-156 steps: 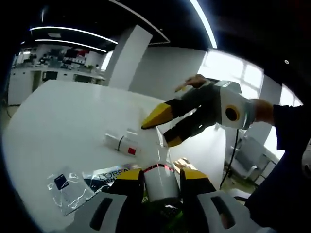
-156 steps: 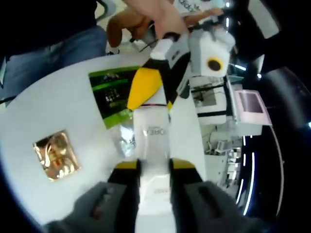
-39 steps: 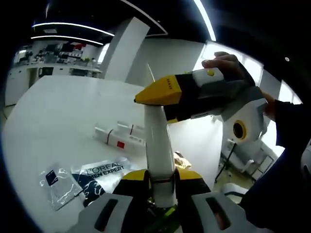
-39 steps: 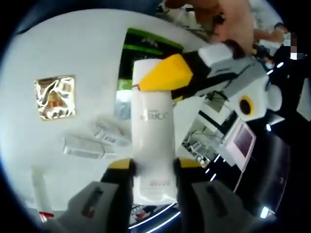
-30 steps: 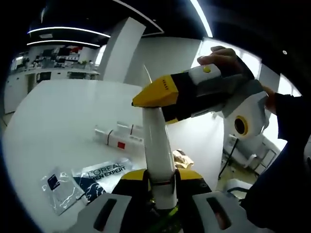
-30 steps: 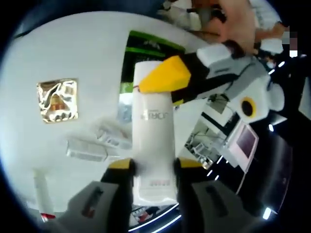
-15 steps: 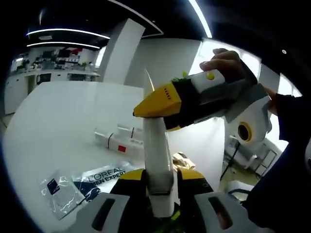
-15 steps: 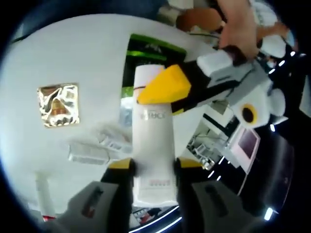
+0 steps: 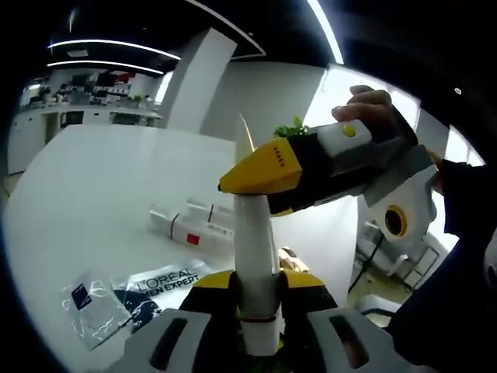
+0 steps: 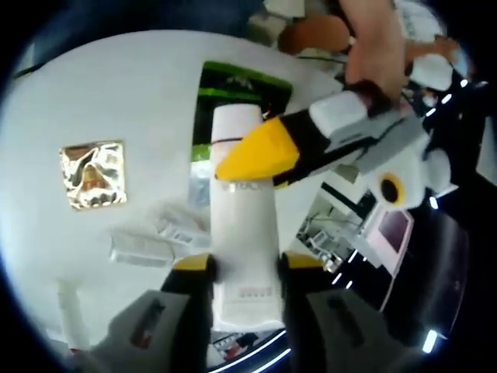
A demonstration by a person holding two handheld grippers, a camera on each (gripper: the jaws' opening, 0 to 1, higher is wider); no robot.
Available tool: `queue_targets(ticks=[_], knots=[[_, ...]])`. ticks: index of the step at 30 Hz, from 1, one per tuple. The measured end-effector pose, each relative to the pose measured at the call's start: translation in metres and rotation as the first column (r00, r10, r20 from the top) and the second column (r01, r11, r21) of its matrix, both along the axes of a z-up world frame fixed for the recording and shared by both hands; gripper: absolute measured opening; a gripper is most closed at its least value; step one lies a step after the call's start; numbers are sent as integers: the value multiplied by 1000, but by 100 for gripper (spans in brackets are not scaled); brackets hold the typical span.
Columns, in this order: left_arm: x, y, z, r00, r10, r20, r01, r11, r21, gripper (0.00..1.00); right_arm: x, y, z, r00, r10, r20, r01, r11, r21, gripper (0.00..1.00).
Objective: Arrange the skincare products in the storage area until every visible bottle or jar stands upright without overlapping.
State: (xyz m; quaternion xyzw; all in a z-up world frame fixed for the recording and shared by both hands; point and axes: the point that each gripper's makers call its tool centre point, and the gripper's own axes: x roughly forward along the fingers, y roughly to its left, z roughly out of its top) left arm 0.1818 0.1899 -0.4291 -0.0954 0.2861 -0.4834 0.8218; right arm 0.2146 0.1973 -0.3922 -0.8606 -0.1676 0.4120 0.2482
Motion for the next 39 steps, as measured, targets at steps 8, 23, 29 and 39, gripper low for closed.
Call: queue_targets(ticks=[8,23,29,39], knots=[[-5,0,2,999,-5,-36,4,1000,-20,16,-2,1,0,1000,12,2,-12,1000,8,33],[0,-5,-4,1000,-11,29,10,1000,26,21,-3,-5,-1,1000,-8,-8,8,1000,-2,32],[2,-6,0,998,-24,62,21,999,50,25,-9,2,0,1000,5,-25,-4,1000,8,31],[2,-7,-1,998,-32,47,29,998,55,24,-15,8,1,999,29,-24,-29,999,13,31]])
